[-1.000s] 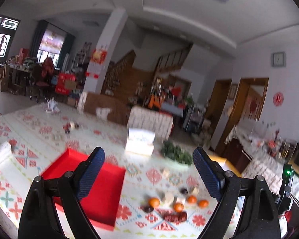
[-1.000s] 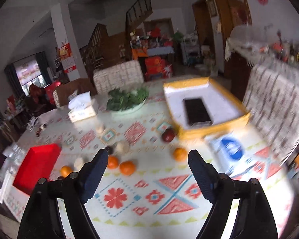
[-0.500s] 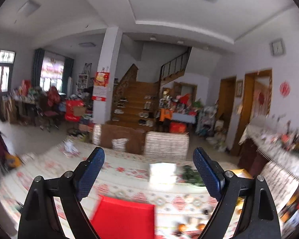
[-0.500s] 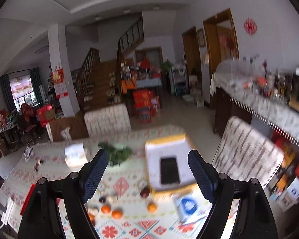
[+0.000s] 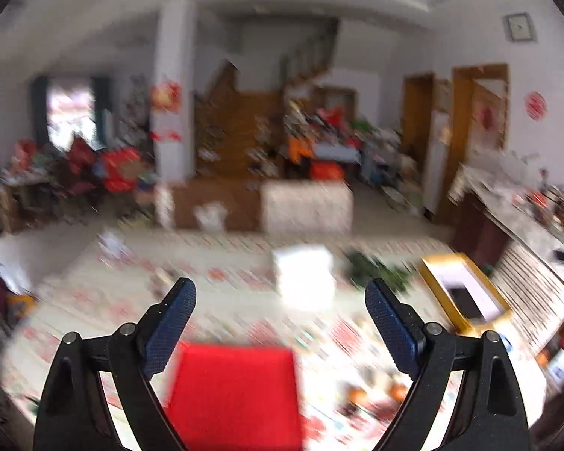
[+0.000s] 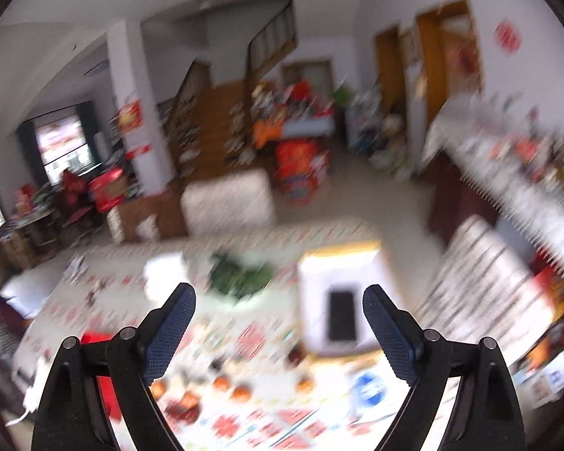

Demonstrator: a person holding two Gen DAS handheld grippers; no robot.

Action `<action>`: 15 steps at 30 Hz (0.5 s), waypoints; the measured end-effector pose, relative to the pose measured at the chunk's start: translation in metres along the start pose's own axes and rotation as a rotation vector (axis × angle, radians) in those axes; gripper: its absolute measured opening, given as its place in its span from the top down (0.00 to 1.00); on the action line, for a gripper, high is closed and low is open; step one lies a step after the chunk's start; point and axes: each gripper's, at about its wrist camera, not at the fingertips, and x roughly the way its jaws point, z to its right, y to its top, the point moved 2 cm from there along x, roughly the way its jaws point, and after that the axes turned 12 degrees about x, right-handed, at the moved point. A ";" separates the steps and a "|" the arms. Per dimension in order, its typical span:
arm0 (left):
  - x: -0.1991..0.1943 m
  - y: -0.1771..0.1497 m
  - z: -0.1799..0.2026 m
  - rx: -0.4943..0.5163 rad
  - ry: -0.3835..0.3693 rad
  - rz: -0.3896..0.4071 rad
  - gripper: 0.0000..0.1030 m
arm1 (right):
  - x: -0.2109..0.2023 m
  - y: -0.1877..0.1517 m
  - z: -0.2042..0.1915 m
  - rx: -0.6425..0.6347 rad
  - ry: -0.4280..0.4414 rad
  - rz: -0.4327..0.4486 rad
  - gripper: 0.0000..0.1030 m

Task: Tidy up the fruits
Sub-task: 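Raise both tools and swing them over the scattered fruits, then grasp an orange with the left tool while the right tool grasps another orange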

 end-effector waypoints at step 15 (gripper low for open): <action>0.191 -0.170 0.108 -0.105 -0.321 -0.418 0.40 | 0.230 -0.208 0.021 0.011 0.127 -0.441 0.32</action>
